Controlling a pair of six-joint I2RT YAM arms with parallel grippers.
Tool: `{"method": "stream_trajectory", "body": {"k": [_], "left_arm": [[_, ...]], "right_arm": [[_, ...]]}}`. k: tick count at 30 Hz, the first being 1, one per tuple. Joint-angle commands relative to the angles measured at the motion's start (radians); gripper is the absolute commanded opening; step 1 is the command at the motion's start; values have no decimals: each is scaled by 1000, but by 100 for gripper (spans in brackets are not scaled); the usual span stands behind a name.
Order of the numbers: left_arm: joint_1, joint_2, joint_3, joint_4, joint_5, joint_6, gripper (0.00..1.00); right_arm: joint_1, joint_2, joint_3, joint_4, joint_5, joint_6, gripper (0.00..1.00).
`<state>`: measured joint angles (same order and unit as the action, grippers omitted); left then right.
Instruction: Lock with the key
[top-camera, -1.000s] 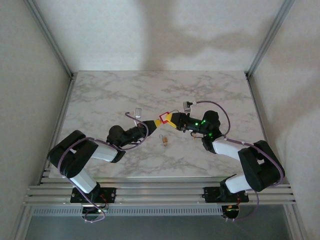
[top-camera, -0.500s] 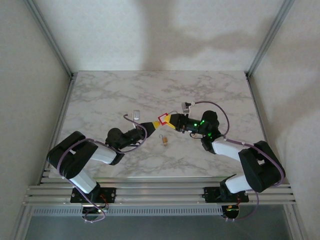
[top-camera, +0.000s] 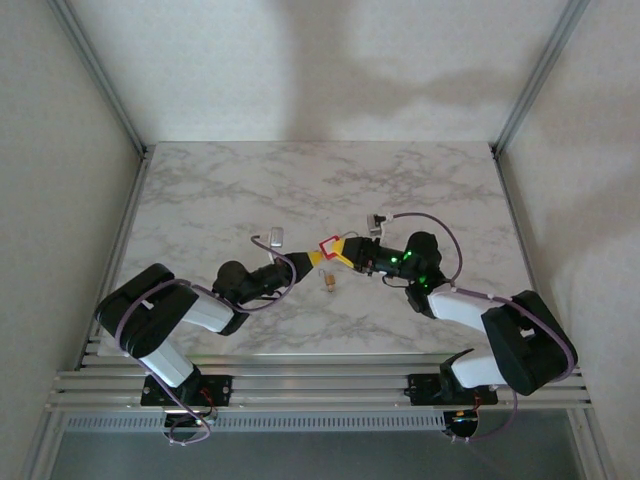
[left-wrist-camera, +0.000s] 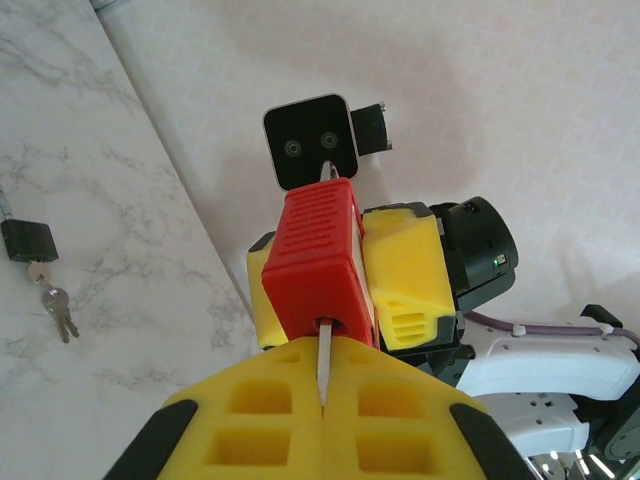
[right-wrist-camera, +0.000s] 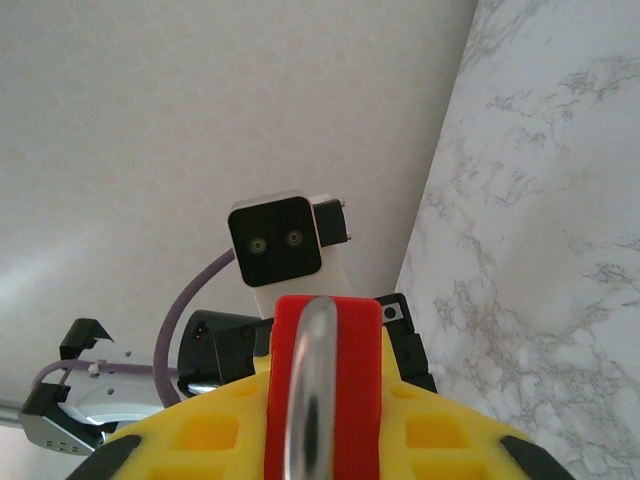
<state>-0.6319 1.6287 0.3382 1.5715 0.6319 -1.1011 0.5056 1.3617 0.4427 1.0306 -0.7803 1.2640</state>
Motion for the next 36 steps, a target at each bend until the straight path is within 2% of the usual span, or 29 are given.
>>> {"method": "stream_trajectory", "body": {"k": [1,19,36], "left_arm": [[15,8,-42,285,-58,-13,0],[9,-6,-55,286,-65,-3,0],[8,-12,-68,285,-59,5,0]], "right_arm": [[-48,-48,-38,135,151,-15,0],[-84,-24,-103,283,221,66,0],[-120,-42,-144,305,271,88,0]]}}
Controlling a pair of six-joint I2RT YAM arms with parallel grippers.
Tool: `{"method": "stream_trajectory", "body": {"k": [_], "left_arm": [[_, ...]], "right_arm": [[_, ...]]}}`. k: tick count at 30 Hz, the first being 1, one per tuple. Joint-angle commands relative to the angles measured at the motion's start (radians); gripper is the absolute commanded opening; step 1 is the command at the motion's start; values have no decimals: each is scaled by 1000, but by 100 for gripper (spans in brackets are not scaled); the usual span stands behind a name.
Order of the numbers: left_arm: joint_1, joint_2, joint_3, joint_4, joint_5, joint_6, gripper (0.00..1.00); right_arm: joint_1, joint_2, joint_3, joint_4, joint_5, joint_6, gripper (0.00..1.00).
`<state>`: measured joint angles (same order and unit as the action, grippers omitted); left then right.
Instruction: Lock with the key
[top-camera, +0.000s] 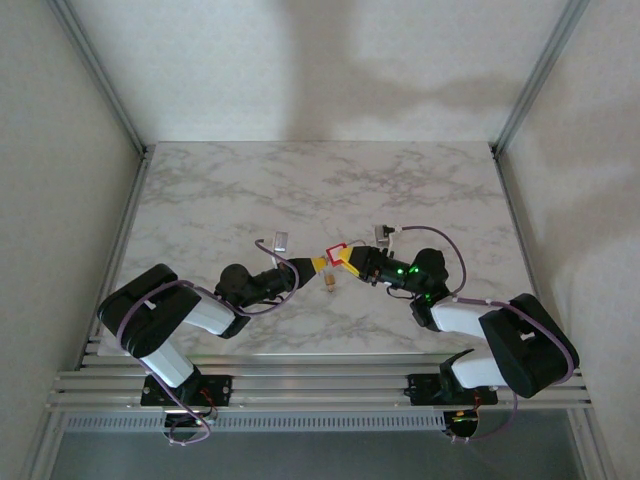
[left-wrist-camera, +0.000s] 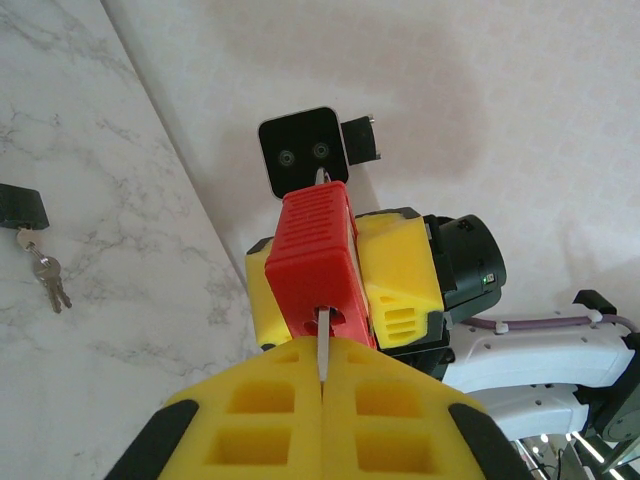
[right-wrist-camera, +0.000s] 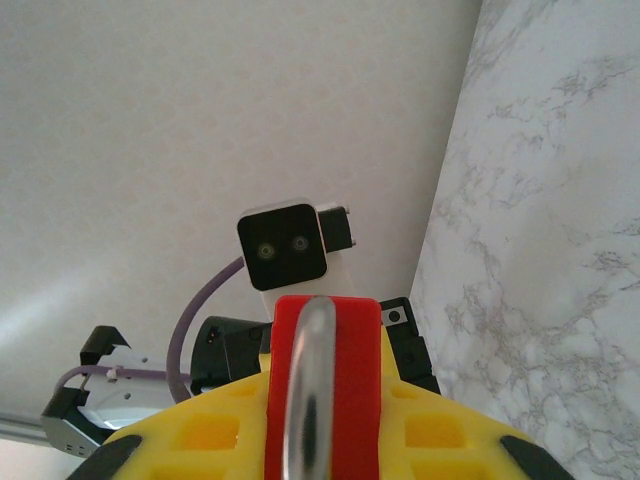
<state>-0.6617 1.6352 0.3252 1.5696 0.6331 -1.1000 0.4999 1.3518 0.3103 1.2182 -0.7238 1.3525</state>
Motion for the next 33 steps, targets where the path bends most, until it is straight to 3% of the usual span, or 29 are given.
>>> {"method": "stream_trajectory", "body": {"k": [1,13,22,33], "left_arm": [[37,-20,-57,288,-67,3,0],[45,30,38,287,-1,-70,1],[59,58,45,287,34,-133,24],[101,49,78,227,139,-242,42]], "right_arm": [[-114,-31,-10,118,211,0,0],[-102,28,63,112,89,9,0],[-103,54,81,91,73,30,0],[-106,53,95,28,66,53,0]]}}
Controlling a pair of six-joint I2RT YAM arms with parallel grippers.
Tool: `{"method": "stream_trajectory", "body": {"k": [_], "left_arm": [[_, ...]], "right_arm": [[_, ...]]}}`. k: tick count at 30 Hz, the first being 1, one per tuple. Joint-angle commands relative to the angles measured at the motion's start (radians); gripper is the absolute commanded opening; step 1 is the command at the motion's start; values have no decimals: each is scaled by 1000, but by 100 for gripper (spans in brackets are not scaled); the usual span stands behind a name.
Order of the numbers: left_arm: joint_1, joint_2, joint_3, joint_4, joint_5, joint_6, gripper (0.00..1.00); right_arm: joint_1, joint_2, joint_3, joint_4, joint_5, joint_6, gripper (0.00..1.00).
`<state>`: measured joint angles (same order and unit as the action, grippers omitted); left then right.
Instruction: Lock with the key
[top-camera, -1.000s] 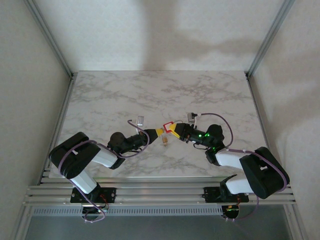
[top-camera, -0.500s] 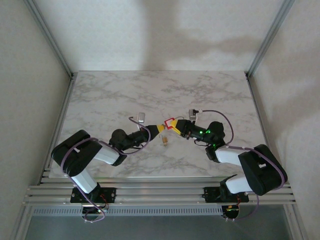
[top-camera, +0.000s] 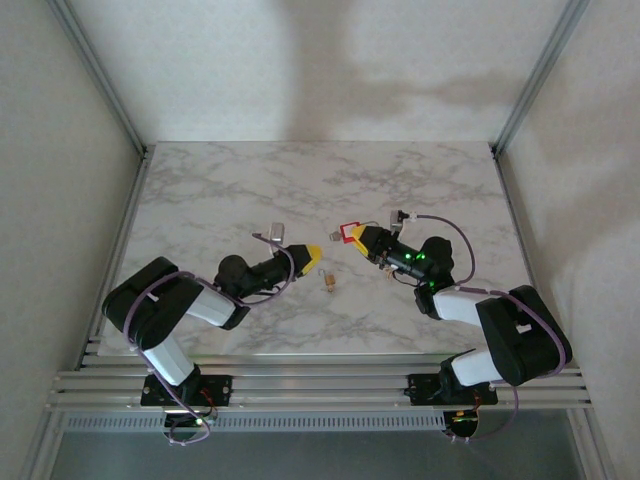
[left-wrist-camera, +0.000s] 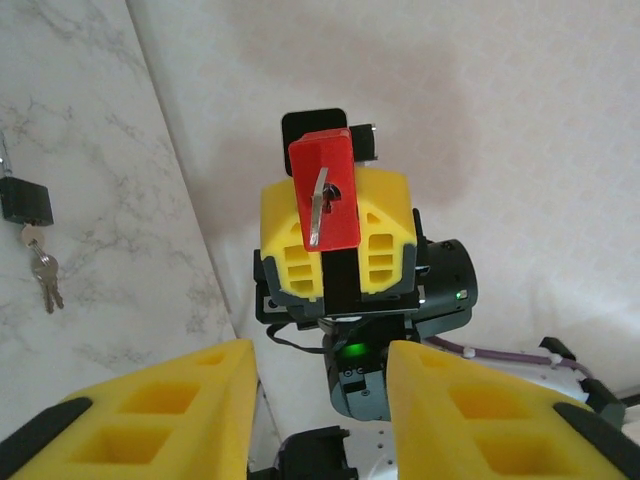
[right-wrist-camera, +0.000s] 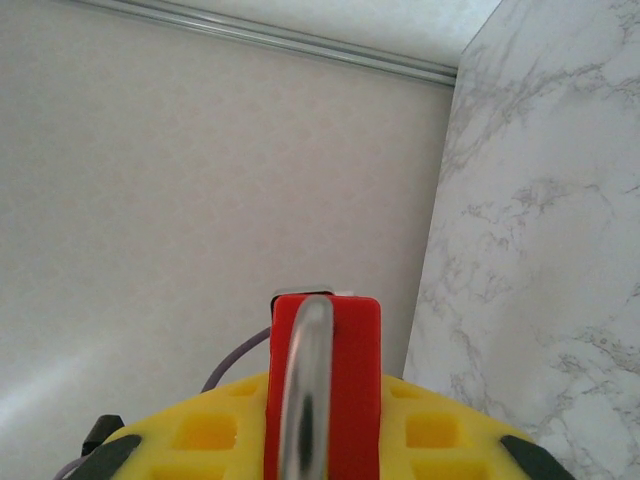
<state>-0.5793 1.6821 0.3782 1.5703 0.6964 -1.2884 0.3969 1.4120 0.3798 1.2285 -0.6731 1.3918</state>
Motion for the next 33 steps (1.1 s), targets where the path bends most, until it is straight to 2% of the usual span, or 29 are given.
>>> {"method": "stream_trajectory", "body": {"k": [1,7,9,11,19,25,33], "left_arm": [[23,3,35,205,94,-64,42],[30,8,115,72,157,-123,48],[29,10,138,62,163,-147,48],[29,9,169,-15,174,-149,48],[30,-43,267,-494,222,59,49],[32,-79,364,-792,226,214,49],[32,-46,402,-738,242,139,50]], "right_arm": [[-4,-15,24,-8,22,16,0],[-4,-56,30,-151,68,35,0],[-4,-58,35,-142,72,58,0],[-4,-57,36,-126,73,82,0],[-4,-99,21,-128,95,121,0],[-4,-162,1,-162,133,137,0],[-3,-208,-11,-238,138,123,0]]}}
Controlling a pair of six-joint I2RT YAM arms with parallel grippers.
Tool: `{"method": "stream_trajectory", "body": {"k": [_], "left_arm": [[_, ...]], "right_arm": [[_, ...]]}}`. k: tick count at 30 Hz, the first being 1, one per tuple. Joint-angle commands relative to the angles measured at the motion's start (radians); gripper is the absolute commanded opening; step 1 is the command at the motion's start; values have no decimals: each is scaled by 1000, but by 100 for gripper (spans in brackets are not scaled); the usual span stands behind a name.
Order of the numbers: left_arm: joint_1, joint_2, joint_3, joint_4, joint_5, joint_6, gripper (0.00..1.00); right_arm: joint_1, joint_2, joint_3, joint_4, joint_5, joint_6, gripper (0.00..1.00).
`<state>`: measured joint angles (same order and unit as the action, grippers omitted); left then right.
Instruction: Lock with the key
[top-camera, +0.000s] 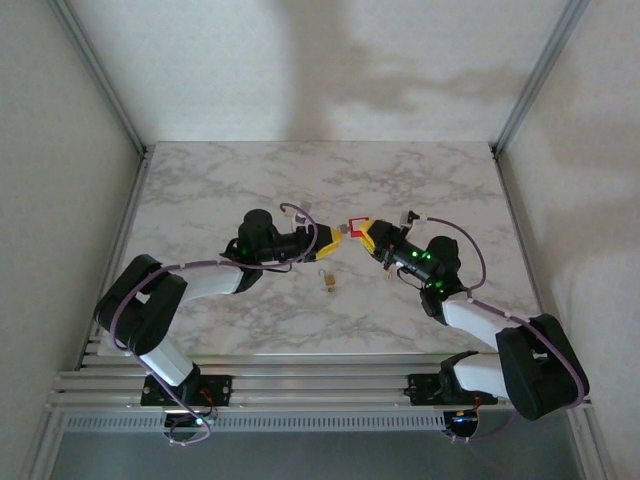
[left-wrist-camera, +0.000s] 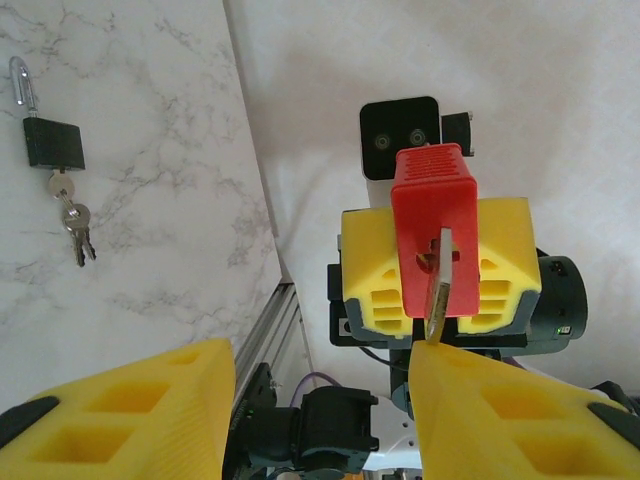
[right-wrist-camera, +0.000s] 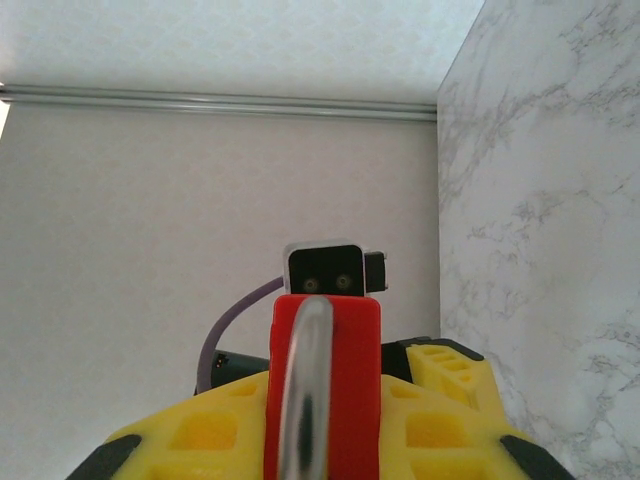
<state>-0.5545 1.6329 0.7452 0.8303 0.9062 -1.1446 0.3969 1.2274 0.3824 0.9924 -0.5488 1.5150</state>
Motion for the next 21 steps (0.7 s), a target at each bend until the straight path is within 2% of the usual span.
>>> {"method": "stream_trajectory", "body": {"k": [1,9,14,21], "left_arm": [[7,9,37,20,34,-19,50],[6,57,18,281,49,-215,50],[3,72,8,328,52,-255,49],[2,77,16,314,56,-254,48]], "right_arm": [[-3,-23,-16,-2,12,4,0],[-2,-14,-30,12,22,12,0],[-2,19,-32,56,14,29,0],[7,74,-33,121,0,54,0]]}}
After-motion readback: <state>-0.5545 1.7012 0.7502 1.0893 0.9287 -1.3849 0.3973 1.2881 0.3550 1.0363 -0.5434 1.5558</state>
